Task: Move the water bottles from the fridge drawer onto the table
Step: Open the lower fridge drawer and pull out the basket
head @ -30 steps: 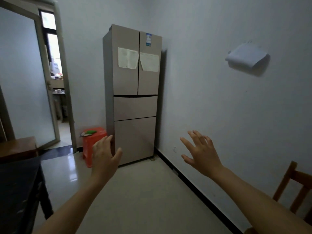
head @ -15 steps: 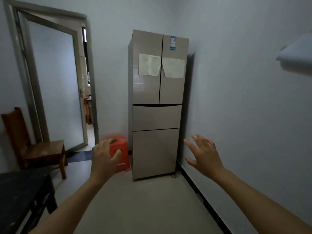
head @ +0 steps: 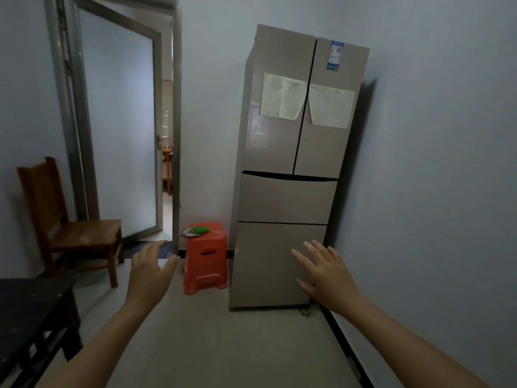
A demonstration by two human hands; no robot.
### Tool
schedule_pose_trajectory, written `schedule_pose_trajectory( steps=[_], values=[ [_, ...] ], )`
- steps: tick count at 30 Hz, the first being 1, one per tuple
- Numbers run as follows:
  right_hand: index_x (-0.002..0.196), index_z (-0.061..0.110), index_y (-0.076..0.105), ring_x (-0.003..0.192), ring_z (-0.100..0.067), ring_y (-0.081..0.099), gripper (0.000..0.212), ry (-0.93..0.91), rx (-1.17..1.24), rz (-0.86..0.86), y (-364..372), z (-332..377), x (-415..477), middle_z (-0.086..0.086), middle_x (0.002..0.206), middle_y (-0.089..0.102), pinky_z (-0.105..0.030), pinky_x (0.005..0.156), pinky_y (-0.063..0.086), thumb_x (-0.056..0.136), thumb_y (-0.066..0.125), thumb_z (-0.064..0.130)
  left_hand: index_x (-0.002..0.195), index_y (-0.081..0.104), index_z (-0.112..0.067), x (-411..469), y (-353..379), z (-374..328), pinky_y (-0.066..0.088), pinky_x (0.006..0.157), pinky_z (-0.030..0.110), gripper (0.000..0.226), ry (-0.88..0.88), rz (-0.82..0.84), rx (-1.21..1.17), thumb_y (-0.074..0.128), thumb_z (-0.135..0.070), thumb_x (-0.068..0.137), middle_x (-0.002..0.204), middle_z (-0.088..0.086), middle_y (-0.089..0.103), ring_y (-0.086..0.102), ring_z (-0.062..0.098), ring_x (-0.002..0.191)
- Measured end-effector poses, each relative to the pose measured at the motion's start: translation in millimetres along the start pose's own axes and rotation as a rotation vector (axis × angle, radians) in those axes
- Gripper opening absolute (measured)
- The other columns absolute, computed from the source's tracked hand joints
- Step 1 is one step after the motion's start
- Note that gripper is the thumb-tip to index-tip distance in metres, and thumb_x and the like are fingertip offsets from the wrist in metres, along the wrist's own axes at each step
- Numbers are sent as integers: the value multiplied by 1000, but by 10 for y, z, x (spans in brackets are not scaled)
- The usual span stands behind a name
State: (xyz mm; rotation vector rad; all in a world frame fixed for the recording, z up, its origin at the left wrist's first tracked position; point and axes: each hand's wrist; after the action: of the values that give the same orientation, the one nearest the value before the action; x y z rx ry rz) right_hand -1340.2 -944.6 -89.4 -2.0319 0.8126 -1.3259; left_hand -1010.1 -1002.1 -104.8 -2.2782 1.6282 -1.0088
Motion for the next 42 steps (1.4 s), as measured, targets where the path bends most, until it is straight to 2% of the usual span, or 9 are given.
schedule_pose_trajectory(
  steps=[6, 15, 19, 24, 26, 30, 33, 37, 42],
  values=[
    [119, 22, 48, 104, -29, 64, 82, 34, 14, 23, 594, -219, 882, -13, 111, 66, -47, 78, 52, 49, 85, 42, 124, 49, 0, 820, 467, -11, 34, 99, 45, 37, 5, -4, -43, 54, -11, 89, 129, 22, 50, 41, 35, 122],
    [115, 20, 57, 102, -30, 65, 77, 65, 56, 150, 1603, -635, 1405, -14, 110, 67, -50, 76, 52, 47, 87, 40, 125, 49, -5, 1513, 1398, 250, 38, 91, 36, 37, -58, 90, -42, 54, -14, 89, 126, 17, 52, 46, 28, 116],
    [112, 17, 64, 103, -31, 64, 72, 44, 53, 176, 2091, -919, 1689, -15, 111, 66, -51, 77, 52, 48, 88, 38, 125, 49, -8, 1758, 1885, 353, 40, 75, 21, 36, -75, 190, -29, 51, -16, 91, 123, 11, 53, 46, 13, 100],
    [115, 18, 62, 107, -31, 62, 70, 56, 90, 183, 2638, -1383, 2211, -14, 114, 65, -46, 80, 52, 53, 85, 41, 118, 54, -13, 2215, 2509, 392, 39, 69, 18, 28, -98, 289, -19, 52, -21, 91, 116, 6, 57, 52, 11, 93],
    [122, 18, 57, 115, -32, 57, 68, 92, 147, 196, 2843, -1554, 2459, -16, 121, 61, -47, 87, 48, 61, 81, 38, 113, 55, -16, 2461, 2707, 341, 37, 61, 12, 22, -113, 282, -26, 51, -21, 92, 113, 5, 57, 54, 12, 92],
    [143, 21, 29, 141, -27, 19, 62, 107, 264, 250, 3291, -1791, 2866, -12, 150, 26, -43, 112, 19, 89, 53, 38, 104, 50, -23, 2946, 3070, 285, 35, 61, 10, 12, -149, 238, -36, 49, -19, 93, 105, 0, 54, 54, 14, 94],
    [143, 21, 30, 141, -28, 19, 60, 87, 286, 304, 3635, -1820, 3038, -13, 150, 27, -44, 112, 19, 89, 53, 37, 112, 54, -15, 3234, 3315, 379, 36, 62, 13, 21, -191, 238, -14, 48, -19, 93, 108, 1, 55, 53, 15, 94],
    [132, 18, 48, 130, -34, 40, 59, 91, 305, 388, 4018, -1793, 3296, -19, 136, 48, -51, 100, 36, 78, 68, 32, 111, 53, -16, 3572, 3601, 490, 37, 60, 13, 19, -240, 251, -70, 49, -21, 93, 105, 1, 55, 55, 16, 96],
    [145, 24, 19, 143, -21, 9, 58, 115, 325, 439, 4413, -1734, 3721, -7, 154, 16, -38, 113, 14, 94, 42, 37, 110, 55, -14, 4098, 3949, 743, 46, 70, 25, 20, -271, 291, -152, 48, -16, 92, 110, 8, 60, 57, 19, 94]
  ],
)
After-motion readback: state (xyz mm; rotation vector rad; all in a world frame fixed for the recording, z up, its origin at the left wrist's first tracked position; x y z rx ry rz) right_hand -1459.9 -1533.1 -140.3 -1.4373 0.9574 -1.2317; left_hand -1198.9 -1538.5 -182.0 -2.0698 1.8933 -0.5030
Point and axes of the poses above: each hand's wrist, its own x-axis towards the middle knuckle, its own y-axis out of the palm, z = x × y
